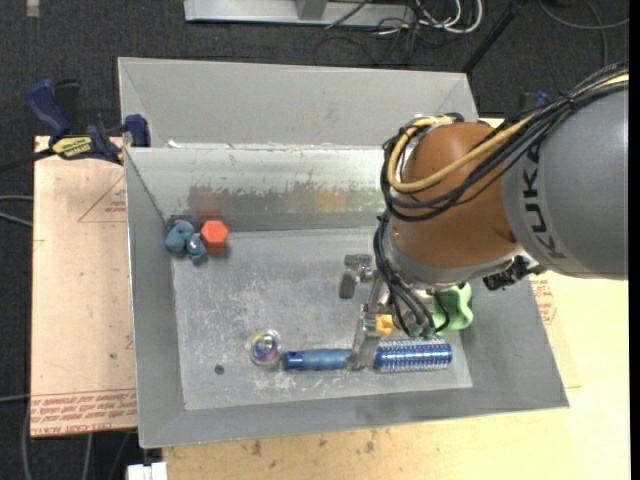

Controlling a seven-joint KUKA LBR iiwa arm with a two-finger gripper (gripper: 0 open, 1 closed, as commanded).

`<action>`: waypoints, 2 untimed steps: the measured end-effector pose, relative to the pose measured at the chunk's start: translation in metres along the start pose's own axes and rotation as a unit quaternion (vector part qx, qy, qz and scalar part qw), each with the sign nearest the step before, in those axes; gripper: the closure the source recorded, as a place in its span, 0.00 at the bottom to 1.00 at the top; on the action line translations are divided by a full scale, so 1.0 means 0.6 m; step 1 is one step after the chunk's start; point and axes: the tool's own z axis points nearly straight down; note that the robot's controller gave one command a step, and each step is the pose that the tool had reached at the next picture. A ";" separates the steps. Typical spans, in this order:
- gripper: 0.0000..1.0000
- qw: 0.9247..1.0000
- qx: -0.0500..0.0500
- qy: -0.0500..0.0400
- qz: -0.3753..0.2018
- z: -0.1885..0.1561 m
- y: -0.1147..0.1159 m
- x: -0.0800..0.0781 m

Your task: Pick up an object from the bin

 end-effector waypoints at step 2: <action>1.00 0.999 0.000 0.001 0.037 0.233 0.000 0.017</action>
Offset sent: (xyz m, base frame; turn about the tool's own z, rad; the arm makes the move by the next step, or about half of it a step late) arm -0.0102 0.0016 -0.1397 0.0744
